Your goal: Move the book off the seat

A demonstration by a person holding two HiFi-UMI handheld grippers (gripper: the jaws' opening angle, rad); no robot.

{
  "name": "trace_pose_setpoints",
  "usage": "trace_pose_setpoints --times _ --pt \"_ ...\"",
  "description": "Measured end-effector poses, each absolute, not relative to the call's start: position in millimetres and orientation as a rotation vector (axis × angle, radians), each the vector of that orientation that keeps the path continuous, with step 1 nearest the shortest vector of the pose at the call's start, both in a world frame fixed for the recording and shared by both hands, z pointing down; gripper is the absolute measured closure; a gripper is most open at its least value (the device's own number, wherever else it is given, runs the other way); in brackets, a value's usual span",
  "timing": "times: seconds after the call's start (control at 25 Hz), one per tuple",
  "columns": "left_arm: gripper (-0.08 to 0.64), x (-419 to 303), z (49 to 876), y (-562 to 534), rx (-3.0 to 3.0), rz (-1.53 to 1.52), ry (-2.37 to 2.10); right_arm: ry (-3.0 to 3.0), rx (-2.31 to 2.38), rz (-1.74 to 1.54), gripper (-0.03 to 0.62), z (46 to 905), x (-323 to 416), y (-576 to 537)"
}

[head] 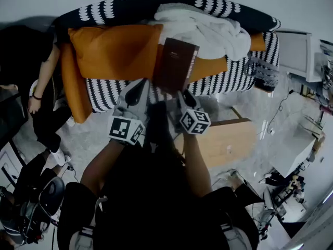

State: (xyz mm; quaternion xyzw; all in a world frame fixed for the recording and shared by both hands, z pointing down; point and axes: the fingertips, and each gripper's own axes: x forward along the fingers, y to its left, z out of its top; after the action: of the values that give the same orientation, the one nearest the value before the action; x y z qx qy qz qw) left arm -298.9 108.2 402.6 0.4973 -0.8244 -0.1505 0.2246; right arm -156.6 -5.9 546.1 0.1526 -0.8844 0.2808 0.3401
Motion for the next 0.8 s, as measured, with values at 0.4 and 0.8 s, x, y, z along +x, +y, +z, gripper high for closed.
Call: trace_pose_setpoints --times 0.4,0.8 --pt "0.554 -292.3 356.3 139.4 1.434 -0.450 -2.286 -2.354 0.436 0.649 0.443 489.9 -153.5 11.8" --pt "0.554 -292.0 324.9 142.0 1.521 -0.473 -2.260 -2.375 0.454 0.590 0.443 456.1 -161.2 12.4"
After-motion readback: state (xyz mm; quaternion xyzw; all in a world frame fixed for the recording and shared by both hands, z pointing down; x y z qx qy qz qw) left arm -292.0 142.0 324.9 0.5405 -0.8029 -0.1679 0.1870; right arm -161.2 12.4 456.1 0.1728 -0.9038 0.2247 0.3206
